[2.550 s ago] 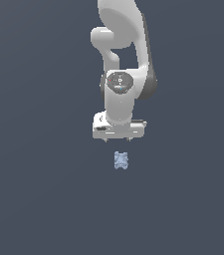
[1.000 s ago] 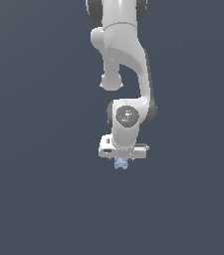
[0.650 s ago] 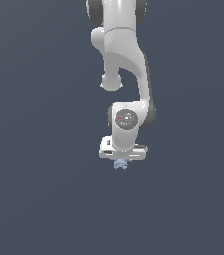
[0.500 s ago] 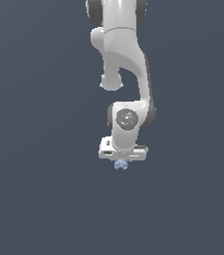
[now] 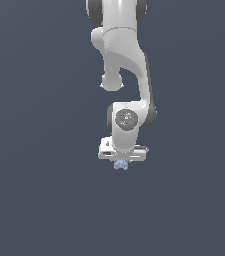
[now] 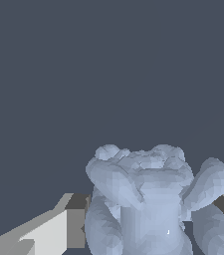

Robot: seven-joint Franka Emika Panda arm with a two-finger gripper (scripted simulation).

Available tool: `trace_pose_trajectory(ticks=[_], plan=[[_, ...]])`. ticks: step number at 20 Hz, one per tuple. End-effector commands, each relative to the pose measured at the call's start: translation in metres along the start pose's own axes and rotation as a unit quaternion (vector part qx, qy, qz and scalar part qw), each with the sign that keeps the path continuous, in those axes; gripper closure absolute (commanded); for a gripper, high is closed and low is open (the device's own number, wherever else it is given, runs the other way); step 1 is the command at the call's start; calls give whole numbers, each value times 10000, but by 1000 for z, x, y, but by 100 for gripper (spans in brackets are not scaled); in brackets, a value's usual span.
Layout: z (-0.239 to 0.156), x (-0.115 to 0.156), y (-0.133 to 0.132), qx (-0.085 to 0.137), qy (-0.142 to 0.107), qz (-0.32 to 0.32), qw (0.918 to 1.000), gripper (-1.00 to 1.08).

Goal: Pick up the object and move it to a goal position.

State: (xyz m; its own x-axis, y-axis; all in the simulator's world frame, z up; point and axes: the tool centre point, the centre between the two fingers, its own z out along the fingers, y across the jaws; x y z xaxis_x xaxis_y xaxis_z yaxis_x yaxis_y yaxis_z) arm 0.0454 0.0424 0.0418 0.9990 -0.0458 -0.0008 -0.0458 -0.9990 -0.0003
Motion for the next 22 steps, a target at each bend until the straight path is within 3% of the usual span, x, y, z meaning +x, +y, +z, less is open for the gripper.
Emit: trace_pose_trajectory(ticks=[1, 7, 22], plan=[[-3, 2, 8, -1, 4, 6, 10000, 108], [-22, 9, 48, -1, 4, 6, 10000, 108], [-94, 43, 208, 1, 4, 6, 10000, 108]])
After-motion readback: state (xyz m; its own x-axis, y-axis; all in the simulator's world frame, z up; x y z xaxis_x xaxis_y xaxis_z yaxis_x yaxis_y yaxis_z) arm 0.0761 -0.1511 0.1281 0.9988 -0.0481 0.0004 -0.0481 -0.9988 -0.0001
